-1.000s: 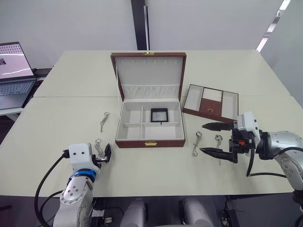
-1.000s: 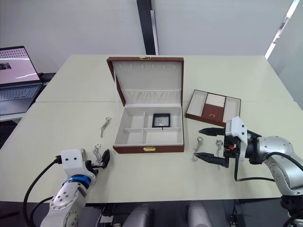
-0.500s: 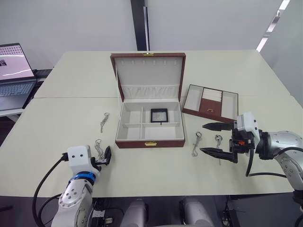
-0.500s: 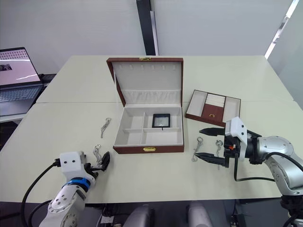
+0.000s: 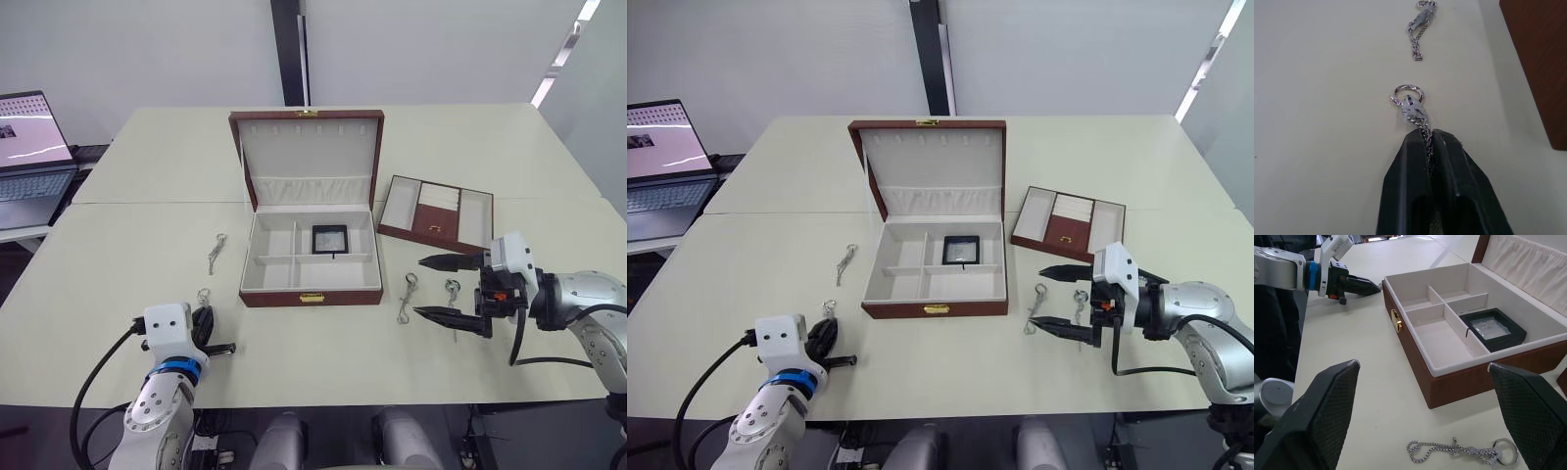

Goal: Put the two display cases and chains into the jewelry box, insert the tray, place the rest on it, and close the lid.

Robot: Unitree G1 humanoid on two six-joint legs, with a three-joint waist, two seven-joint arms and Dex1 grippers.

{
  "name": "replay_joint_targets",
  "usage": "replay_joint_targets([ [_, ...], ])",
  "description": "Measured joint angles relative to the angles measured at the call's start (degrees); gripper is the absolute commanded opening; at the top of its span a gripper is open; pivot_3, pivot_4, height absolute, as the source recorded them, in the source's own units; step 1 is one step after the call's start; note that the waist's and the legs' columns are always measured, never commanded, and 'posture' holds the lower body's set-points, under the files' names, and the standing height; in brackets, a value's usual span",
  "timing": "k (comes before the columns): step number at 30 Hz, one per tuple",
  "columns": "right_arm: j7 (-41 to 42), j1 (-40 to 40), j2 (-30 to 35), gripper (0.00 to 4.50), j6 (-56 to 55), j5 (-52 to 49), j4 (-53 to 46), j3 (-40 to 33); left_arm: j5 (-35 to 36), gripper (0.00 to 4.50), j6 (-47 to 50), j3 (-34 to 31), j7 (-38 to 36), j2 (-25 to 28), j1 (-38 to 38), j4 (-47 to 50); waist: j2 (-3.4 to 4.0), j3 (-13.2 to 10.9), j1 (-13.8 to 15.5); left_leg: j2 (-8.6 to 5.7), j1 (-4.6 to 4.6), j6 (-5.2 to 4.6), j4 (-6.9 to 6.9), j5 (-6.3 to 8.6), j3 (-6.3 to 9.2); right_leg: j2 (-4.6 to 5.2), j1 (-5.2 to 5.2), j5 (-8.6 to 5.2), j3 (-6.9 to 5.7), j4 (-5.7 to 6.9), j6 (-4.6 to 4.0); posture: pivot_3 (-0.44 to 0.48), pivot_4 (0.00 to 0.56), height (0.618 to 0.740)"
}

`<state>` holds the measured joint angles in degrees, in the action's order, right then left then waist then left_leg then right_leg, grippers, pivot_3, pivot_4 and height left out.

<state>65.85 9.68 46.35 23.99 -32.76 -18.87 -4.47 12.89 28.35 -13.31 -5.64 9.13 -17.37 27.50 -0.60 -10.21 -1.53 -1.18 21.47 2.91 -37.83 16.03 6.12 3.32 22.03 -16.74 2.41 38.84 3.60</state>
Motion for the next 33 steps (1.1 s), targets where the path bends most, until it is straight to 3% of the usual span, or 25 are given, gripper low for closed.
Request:
replay_joint_targets([
  [19,-0.2,2.0,0.0,4.50,0.0,0.1,1.3,0.0,2.0,0.02,-5.8,-2.9,0.9,-4.0,0.0,-1.7,-0.22,-0.1,0.0,0.01,0.05,0.00,0.00,0.00,0.05,-0.01,0.01,0.00,-0.05,-0.05,0.00,0.000,0.150,0.740],
  [33,-1.1,3.8,-0.3,4.50,0.0,0.0,1.4,0.0,9.6,0.02,-8.6,-4.3,1.2,-5.1,2.0,5.0,-0.49,-0.3,0.2,0.02,0.14,0.01,-0.01,0.00,0.11,-0.01,0.04,0.00,-0.11,-0.10,0.00,0.000,0.150,0.740],
])
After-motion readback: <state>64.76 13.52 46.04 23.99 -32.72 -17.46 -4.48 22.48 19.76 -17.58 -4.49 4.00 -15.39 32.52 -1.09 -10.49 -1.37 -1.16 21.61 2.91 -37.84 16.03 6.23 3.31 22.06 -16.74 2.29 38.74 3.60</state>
